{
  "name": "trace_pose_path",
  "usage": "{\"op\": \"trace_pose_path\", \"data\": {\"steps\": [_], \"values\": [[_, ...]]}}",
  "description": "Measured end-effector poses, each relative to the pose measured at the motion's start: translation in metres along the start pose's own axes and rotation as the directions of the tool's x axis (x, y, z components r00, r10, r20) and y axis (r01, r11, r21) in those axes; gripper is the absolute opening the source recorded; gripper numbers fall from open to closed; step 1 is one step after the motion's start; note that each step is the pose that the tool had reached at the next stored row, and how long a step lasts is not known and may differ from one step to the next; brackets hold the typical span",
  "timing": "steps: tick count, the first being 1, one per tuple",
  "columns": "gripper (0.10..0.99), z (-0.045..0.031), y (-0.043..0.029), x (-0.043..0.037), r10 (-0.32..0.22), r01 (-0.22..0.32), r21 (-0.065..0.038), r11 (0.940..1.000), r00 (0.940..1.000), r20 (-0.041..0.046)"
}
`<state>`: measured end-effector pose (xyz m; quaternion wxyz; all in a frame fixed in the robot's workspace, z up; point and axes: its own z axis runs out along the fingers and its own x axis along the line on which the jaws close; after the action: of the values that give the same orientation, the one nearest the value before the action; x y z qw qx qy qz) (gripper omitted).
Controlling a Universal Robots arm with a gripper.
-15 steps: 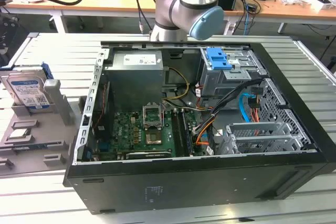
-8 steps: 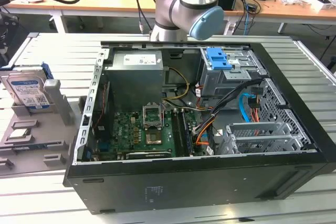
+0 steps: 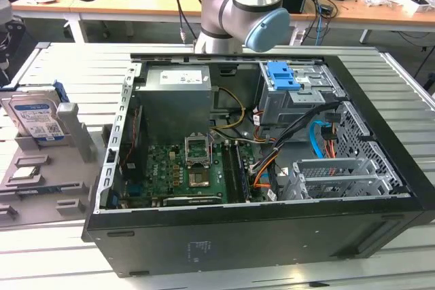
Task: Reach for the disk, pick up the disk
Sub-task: 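Pick up the disk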
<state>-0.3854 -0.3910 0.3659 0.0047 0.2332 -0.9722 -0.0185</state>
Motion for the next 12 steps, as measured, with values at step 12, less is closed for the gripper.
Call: {"op": "trace_pose_path", "data": {"steps": [12], "values": [[0.106, 0.0, 0.0, 0.0, -0.134, 0.134, 0.0, 0.991, 0.991, -0.0051]]}}
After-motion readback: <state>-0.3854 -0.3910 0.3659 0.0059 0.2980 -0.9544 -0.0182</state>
